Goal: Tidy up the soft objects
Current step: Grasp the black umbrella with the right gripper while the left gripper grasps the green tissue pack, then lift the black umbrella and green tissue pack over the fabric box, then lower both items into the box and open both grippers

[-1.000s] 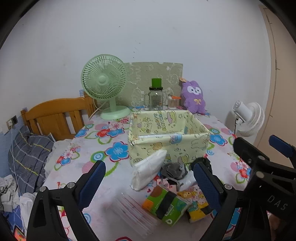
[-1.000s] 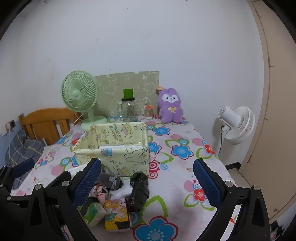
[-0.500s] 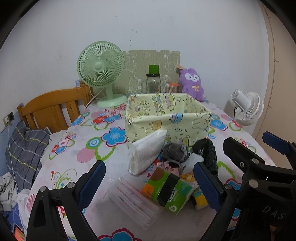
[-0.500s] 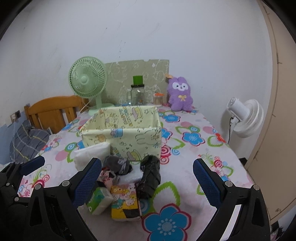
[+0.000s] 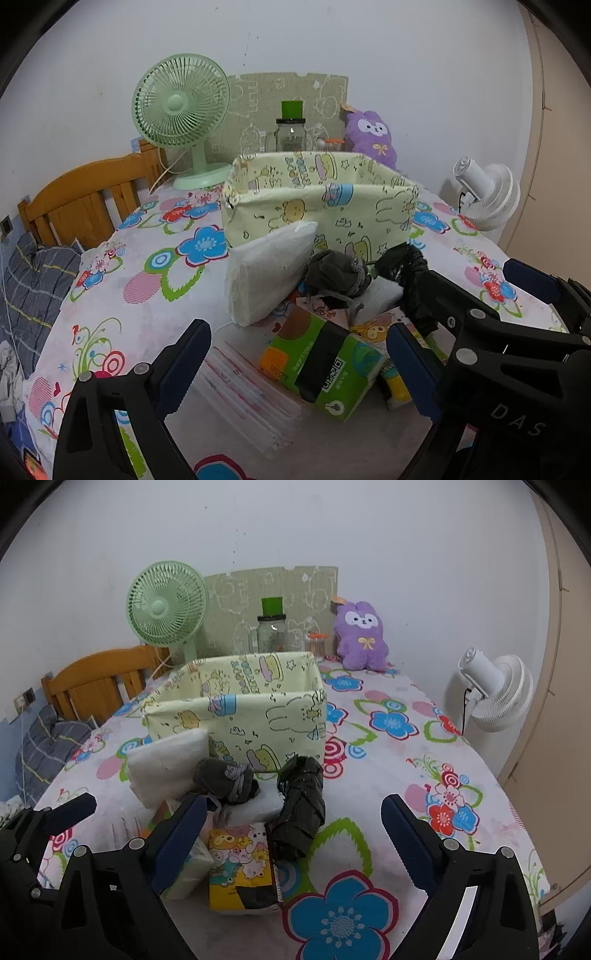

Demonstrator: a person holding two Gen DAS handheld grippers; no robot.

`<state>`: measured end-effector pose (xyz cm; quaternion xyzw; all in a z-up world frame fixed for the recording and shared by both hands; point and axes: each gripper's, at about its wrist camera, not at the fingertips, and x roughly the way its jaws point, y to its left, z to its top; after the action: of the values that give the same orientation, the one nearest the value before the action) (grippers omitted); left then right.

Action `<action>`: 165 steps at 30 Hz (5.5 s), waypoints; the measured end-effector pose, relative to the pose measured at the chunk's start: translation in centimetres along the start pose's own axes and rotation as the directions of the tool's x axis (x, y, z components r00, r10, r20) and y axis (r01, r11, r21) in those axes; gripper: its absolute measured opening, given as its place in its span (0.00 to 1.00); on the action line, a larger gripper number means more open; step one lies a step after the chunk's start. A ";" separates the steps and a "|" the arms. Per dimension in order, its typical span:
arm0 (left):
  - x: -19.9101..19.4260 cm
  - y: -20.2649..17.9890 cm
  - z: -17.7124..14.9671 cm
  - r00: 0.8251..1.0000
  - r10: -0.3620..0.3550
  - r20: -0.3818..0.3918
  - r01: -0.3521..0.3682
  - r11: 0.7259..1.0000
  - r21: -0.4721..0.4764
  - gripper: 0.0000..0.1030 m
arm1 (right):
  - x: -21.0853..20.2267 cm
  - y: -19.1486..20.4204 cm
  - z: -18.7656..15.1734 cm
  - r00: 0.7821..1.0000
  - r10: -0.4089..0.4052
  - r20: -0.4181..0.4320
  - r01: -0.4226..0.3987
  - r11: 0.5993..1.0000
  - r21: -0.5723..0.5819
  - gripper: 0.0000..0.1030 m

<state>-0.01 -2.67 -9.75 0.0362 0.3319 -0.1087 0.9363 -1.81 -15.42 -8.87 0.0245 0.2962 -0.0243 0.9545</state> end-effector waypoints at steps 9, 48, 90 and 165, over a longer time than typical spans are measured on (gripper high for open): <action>1.8 -0.3 -0.5 0.999 -0.027 -0.045 0.027 1.000 0.008 0.94 | 2.0 0.0 -0.6 0.999 0.008 -0.054 -0.008 1.000 0.000 0.91; 3.9 -1.7 0.7 0.996 -0.054 -0.070 0.057 0.998 0.031 0.83 | 5.4 -0.8 0.1 0.989 0.067 -0.134 -0.060 0.996 0.059 0.27; -4.9 -3.0 6.2 0.992 -0.041 0.115 0.032 0.997 0.073 0.83 | -4.3 0.4 6.5 0.994 0.092 0.052 -0.092 0.996 0.010 0.23; 11.3 1.0 13.3 0.999 0.047 -0.025 -0.047 0.998 -0.029 0.95 | 13.8 0.5 13.1 0.991 0.106 -0.080 -0.102 0.993 0.061 0.24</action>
<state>16.88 -5.53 -6.53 0.0314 0.3437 -0.0814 0.9350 16.97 -16.16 -5.86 0.0680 0.3333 0.0181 0.9402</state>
